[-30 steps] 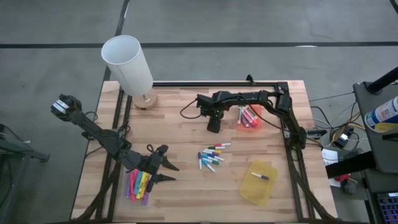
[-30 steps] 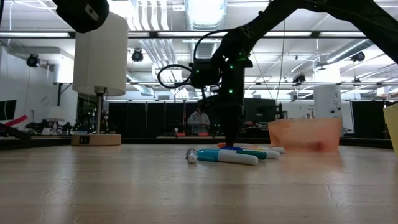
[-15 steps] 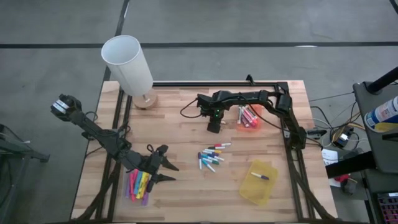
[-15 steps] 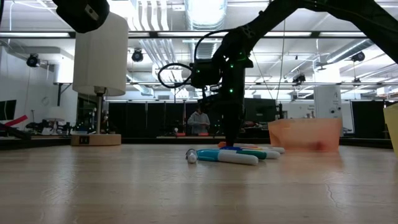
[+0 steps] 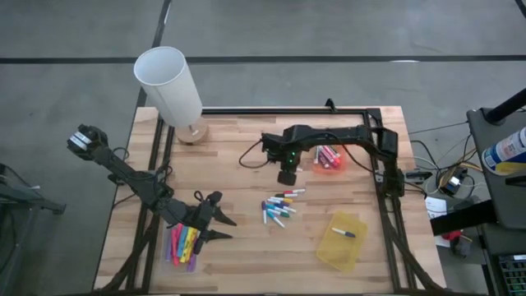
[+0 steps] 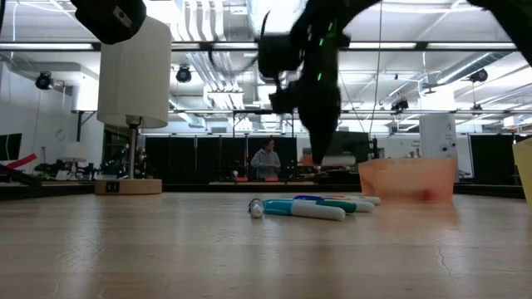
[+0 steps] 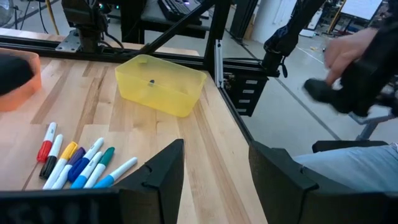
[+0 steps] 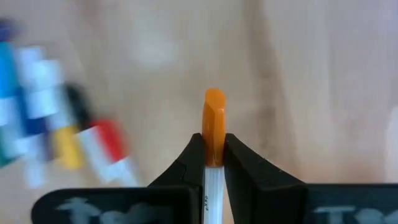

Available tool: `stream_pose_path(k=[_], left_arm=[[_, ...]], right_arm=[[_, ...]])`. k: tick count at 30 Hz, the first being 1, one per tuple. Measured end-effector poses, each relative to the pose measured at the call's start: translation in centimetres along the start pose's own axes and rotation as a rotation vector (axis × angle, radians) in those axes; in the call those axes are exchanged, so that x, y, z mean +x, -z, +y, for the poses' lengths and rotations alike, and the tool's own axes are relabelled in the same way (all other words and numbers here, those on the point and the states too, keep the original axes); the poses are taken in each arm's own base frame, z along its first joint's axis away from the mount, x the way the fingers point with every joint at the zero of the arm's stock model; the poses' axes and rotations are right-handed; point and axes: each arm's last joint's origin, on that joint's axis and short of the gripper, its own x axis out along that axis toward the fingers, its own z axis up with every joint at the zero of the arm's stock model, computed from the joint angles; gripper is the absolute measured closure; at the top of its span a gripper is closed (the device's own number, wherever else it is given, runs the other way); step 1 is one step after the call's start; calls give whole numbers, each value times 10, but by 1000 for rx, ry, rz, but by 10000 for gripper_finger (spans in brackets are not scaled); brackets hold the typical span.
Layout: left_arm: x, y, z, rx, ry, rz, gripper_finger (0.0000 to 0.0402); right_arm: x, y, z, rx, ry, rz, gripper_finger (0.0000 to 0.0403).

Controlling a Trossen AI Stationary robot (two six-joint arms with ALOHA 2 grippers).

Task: Pick & Place Markers
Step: Put the orange highlighter pen into the yellow bin

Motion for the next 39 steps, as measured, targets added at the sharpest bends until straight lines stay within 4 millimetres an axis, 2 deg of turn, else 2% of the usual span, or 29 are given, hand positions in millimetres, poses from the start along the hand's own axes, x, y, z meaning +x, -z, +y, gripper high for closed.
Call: stream_pose_path(k=[4, 11, 18, 24, 29, 34, 39], left_arm=[[0, 0, 0, 1, -1, 3, 227], [0, 1, 0, 12, -2, 7, 227], [0, 1, 0, 16, -2, 6, 227], [0, 1, 0, 17, -2, 6, 227], [0, 1, 0, 17, -3, 6, 227], [0, 1, 0, 16, -3, 6, 227], [0, 1, 0, 3, -3, 6, 227]], right_arm=[[-34, 17, 34, -2, -35, -31, 374], [-79, 55, 99, -11, -64, -127, 374], [-99, 100, 150, 54, -43, -117, 374], [-92, 137, 189, 102, -10, -55, 374], [-78, 167, 212, 143, 23, -16, 374], [-61, 195, 223, 183, 75, 24, 374], [-34, 212, 223, 211, 115, 50, 374]])
